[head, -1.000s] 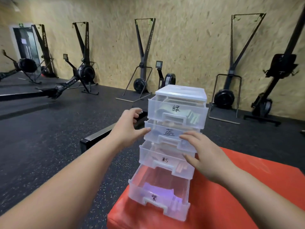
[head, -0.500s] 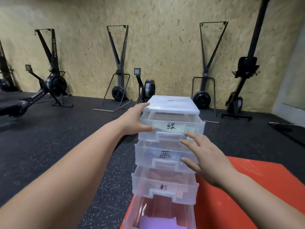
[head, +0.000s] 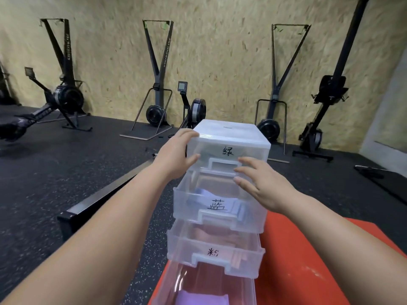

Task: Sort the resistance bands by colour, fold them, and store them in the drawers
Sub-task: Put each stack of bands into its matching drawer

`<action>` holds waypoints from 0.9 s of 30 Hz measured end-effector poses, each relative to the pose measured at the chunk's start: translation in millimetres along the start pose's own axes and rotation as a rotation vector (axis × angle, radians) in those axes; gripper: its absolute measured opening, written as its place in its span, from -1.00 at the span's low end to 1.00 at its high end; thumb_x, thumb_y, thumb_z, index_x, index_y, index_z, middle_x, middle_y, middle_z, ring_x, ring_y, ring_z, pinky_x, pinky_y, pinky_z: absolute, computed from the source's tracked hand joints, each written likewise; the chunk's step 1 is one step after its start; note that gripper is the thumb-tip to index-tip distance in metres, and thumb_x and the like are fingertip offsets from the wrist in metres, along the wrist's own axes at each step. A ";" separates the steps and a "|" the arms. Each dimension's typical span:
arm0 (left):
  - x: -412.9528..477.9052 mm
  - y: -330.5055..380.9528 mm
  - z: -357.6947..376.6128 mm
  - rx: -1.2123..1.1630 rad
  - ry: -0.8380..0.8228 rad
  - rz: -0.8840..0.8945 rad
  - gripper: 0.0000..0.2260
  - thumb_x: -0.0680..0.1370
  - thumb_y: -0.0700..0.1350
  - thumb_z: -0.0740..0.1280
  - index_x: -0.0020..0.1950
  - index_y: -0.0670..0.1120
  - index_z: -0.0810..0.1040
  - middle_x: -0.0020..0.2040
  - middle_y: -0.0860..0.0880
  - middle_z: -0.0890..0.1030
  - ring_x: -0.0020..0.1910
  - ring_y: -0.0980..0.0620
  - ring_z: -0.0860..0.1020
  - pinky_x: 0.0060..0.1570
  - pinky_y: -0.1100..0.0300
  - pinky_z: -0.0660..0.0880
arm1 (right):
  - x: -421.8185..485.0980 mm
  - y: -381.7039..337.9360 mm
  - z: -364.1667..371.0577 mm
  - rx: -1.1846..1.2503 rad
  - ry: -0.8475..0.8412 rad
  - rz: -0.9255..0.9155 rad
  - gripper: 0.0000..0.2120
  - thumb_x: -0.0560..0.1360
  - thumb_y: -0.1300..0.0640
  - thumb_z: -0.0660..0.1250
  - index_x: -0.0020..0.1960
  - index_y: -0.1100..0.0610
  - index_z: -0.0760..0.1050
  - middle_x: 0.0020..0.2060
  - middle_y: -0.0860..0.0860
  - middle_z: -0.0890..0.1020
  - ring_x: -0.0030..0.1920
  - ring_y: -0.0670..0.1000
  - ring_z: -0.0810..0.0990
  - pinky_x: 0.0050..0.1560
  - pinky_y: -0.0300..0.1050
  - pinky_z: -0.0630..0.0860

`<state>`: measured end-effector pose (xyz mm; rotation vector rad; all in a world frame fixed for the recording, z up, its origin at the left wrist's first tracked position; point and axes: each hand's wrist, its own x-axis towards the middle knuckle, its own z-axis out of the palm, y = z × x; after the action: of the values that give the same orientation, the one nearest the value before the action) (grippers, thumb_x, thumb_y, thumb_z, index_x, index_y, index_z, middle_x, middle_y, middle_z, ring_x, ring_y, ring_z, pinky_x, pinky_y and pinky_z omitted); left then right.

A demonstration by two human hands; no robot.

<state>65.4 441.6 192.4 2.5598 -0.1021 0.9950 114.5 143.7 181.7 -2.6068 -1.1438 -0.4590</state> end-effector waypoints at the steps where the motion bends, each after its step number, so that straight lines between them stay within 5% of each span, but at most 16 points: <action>1: 1.1 -0.9 0.6 -0.001 0.003 0.000 -0.49 0.59 -0.01 0.48 0.52 0.06 0.43 0.53 0.16 0.38 0.42 0.06 0.48 0.36 0.01 0.49 | -1.3 -1.8 0.0 0.004 -0.013 -0.003 -0.46 0.64 -0.32 0.10 0.51 -0.10 0.44 0.61 -0.14 0.24 0.60 -0.07 0.16 0.58 0.00 0.22; 6: -3.9 -6.8 5.4 -0.058 0.004 0.002 -0.45 0.59 -0.09 0.49 0.56 0.07 0.41 0.56 0.17 0.37 0.42 0.06 0.49 0.39 -0.05 0.51 | -31.5 -18.8 2.9 0.030 0.019 -0.074 -0.44 0.64 -0.30 0.17 0.55 -0.09 0.37 0.64 -0.12 0.19 0.62 -0.07 0.15 0.58 -0.04 0.23; 11: -5.7 -7.7 4.7 0.001 -0.011 0.002 -0.38 0.57 -0.12 0.47 0.60 0.10 0.37 0.56 0.20 0.34 0.31 0.03 0.54 0.34 -0.02 0.53 | -99.2 -45.3 24.0 0.208 0.168 -0.247 -0.59 0.64 -0.09 0.33 0.46 -0.02 0.49 0.45 -0.13 0.47 0.47 -0.08 0.41 0.46 -0.17 0.35; 19: -3.4 -10.5 2.7 0.013 -0.032 0.004 -0.37 0.55 -0.08 0.49 0.60 0.09 0.38 0.54 0.18 0.35 0.39 0.02 0.51 0.38 -0.08 0.52 | -89.9 -16.3 63.8 0.326 0.020 -0.138 -0.57 0.57 0.09 0.44 0.42 -0.03 0.51 0.21 -0.18 0.55 0.13 -0.20 0.55 0.20 -0.20 0.49; 27: -1.5 -11.6 4.0 0.036 -0.024 0.008 -0.35 0.53 -0.06 0.51 0.59 0.11 0.38 0.52 0.21 0.36 0.39 0.05 0.50 0.38 -0.07 0.51 | -44.1 10.6 72.9 0.337 0.017 -0.008 -0.58 0.51 0.28 0.40 0.35 0.05 0.58 0.16 -0.11 0.62 0.10 -0.19 0.56 0.22 -0.20 0.50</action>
<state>69.2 450.7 184.9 2.6064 -0.1025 0.9783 107.4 133.3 96.8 -2.3044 -1.1176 -0.2622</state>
